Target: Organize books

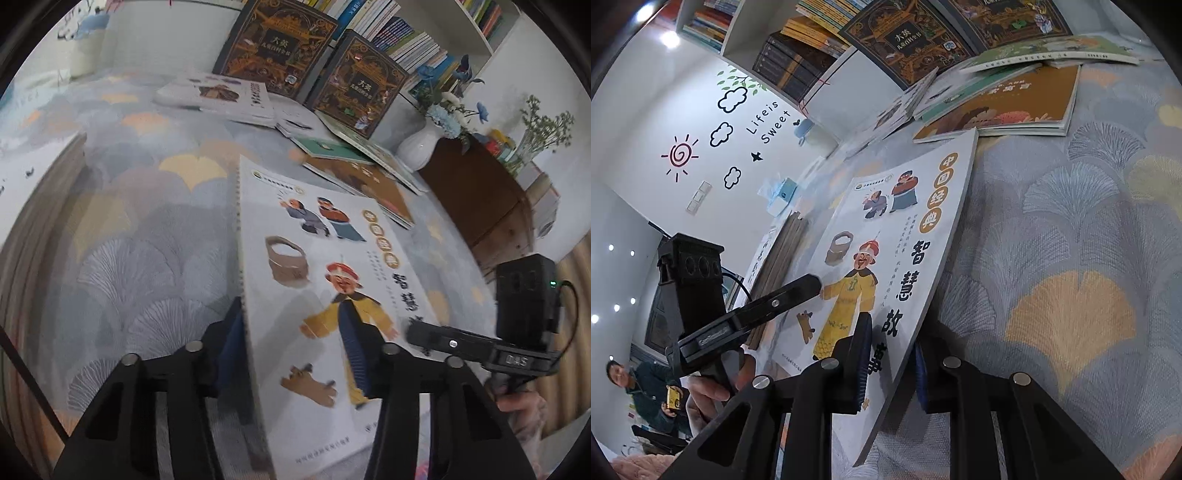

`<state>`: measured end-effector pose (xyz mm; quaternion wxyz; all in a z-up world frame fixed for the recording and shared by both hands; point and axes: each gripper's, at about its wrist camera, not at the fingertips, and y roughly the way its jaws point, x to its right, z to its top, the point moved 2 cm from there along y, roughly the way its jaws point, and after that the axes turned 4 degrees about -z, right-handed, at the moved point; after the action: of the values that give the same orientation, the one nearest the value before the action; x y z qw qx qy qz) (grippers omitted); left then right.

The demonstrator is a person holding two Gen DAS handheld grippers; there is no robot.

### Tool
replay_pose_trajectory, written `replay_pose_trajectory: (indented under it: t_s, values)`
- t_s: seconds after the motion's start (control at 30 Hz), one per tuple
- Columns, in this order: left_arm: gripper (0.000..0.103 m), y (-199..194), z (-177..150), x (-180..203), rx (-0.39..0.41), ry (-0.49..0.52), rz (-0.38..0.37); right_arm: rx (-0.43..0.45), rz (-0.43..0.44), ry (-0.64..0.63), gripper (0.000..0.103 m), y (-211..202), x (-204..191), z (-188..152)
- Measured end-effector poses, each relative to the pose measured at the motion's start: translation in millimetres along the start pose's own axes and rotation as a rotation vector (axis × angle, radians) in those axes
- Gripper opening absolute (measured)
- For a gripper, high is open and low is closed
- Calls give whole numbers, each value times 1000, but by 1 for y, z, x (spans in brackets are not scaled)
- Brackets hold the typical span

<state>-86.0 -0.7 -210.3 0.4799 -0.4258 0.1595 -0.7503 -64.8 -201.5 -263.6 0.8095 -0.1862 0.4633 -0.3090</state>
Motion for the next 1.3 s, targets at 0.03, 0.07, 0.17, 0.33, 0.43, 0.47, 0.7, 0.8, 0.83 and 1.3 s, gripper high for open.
replay_pose_trajectory:
  t_s: [0.03,0.07,0.17,0.33,0.43,0.47,0.7,0.8,0.83,1.3]
  values:
    - [42,0,-1,0,6,11,12,4,-1,-3,18,0,0,0]
    - [42,0,-2,3,12,30,30,7,-2,-4,18,0,0,-1]
    - [42,1,-3,6,14,52,52,14,4,1,18,-1,0,-1]
    - [42,-1,-2,1,20,32,25,23,0,-4,18,-2,-1,-1]
    - [42,0,-2,1,20,34,26,26,0,-3,18,-3,-1,-3]
    - [43,0,-2,1,20,39,31,26,1,-3,18,-3,-1,-3]
    - [44,0,-2,3,18,54,46,27,6,1,18,-4,0,-2]
    - [44,0,-2,3,18,55,48,27,6,1,18,-3,0,-2]
    - [44,0,-2,3,19,55,48,27,6,1,18,-3,0,-2]
    - [44,-1,-1,8,-14,55,34,3,-11,58,18,-5,0,1]
